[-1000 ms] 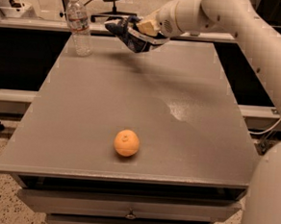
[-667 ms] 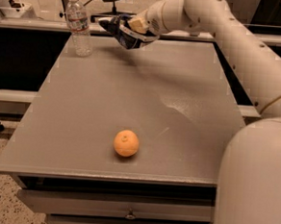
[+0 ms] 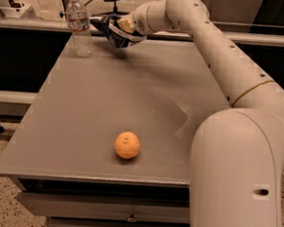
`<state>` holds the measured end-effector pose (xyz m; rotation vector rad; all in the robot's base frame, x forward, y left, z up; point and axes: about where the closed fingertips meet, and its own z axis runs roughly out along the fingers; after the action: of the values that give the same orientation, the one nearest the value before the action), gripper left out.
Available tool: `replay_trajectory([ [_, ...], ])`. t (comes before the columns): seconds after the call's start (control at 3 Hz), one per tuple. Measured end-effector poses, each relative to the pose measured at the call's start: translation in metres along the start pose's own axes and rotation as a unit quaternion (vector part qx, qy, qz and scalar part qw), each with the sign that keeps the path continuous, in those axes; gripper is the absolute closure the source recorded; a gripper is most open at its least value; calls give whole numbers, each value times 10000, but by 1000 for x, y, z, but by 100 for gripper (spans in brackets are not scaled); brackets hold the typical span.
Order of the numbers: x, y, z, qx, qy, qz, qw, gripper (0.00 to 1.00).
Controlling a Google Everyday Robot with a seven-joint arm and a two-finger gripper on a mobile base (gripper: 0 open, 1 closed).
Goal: Move blue chip bag near water bottle
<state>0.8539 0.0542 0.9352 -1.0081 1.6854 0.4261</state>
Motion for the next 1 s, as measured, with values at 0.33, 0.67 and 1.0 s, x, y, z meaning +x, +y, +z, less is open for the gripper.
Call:
replay_trajectory([
  [0.33,3,9,17,-117,9,175,9998,100],
  [0.67,9,17,29,-226,72,323,9992,82],
  [1.0,14,22,34,-281,105,407,9987,58],
])
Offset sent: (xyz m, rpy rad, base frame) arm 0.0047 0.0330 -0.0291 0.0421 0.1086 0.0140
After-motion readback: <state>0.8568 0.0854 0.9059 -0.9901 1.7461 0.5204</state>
